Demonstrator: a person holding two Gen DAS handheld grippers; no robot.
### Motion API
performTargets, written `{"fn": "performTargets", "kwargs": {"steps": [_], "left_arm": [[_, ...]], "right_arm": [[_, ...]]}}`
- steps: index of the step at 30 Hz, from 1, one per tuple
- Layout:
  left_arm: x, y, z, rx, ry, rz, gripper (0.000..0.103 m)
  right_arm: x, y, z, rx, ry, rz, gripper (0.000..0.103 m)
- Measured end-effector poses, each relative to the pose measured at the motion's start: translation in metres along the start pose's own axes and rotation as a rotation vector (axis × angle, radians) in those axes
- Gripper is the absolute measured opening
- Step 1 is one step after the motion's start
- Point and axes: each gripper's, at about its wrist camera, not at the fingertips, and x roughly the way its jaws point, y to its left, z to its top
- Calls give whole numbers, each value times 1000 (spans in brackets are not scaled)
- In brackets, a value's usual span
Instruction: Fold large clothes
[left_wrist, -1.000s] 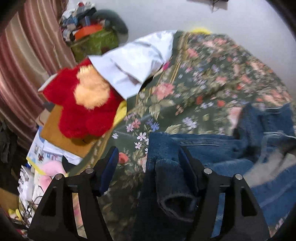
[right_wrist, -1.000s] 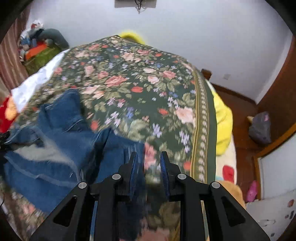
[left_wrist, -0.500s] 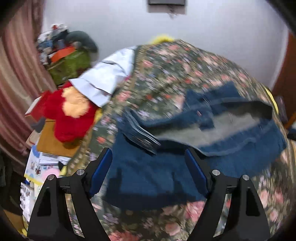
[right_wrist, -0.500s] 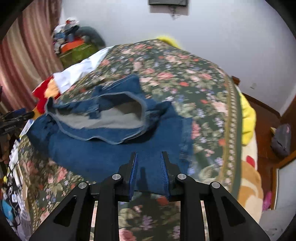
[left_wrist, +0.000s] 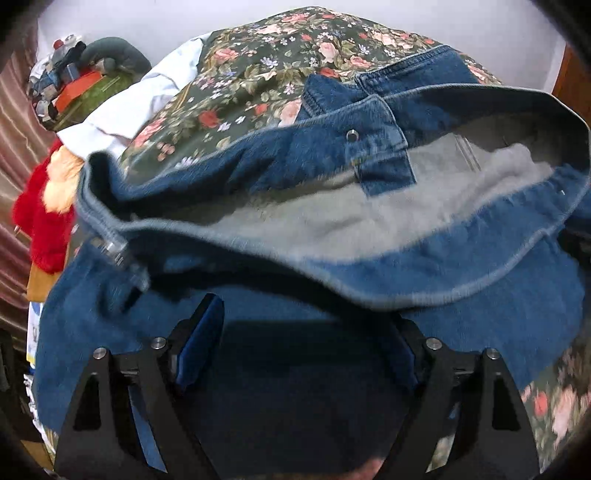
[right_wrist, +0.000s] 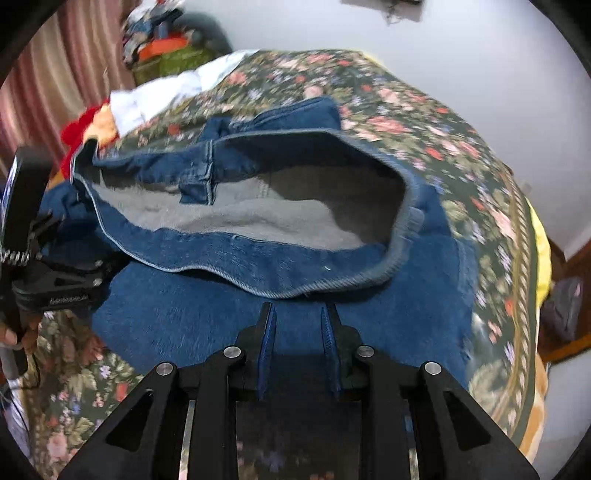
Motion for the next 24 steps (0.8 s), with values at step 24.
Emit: {"fn": "performTargets", "kwargs": {"steps": [24], "left_arm": [[-77, 104, 95, -279, -277, 88, 76]], "right_arm": [[-75, -84, 82, 343, -320, 125, 22]]}}
